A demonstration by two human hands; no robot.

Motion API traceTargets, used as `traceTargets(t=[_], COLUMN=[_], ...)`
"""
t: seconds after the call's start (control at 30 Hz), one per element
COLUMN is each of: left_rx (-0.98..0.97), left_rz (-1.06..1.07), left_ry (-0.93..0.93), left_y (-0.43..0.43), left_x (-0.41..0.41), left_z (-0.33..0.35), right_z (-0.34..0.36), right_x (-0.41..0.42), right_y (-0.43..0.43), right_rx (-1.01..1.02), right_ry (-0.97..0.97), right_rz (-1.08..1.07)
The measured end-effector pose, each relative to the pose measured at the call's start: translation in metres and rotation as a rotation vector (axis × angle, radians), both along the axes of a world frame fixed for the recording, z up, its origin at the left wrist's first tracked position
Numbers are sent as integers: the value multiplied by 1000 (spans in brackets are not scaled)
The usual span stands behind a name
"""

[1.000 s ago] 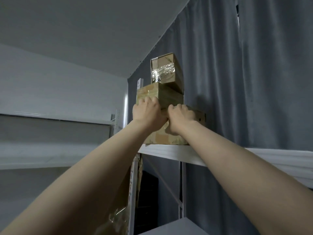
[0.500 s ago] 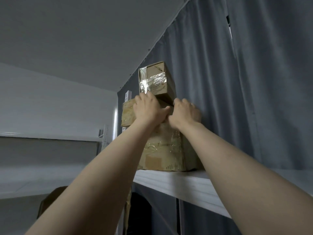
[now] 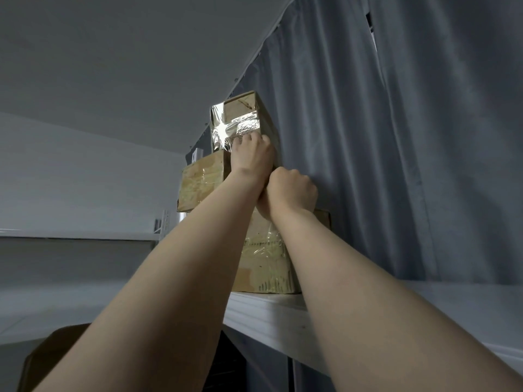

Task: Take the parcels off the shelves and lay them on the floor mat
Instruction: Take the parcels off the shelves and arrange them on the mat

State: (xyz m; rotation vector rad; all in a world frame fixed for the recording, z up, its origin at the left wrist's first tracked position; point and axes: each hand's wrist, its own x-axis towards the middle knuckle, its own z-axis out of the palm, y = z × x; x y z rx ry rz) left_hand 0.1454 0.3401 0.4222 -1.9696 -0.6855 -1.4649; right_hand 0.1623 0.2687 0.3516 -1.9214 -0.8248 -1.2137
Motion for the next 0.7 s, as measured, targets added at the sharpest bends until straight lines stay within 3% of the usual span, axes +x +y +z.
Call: traceTargets(t=[0.2,0.7], left_rx=[39,290], left_rz=[9,118], left_ry=[3,46], left_y=[1,-3], left_x=[-3,18], left_z=[3,19], right_z=[2,0], right_x=[1,6], right_y=[1,7], right_rx=[57,43], right_ry=[69,-5], right_rz=[3,-55])
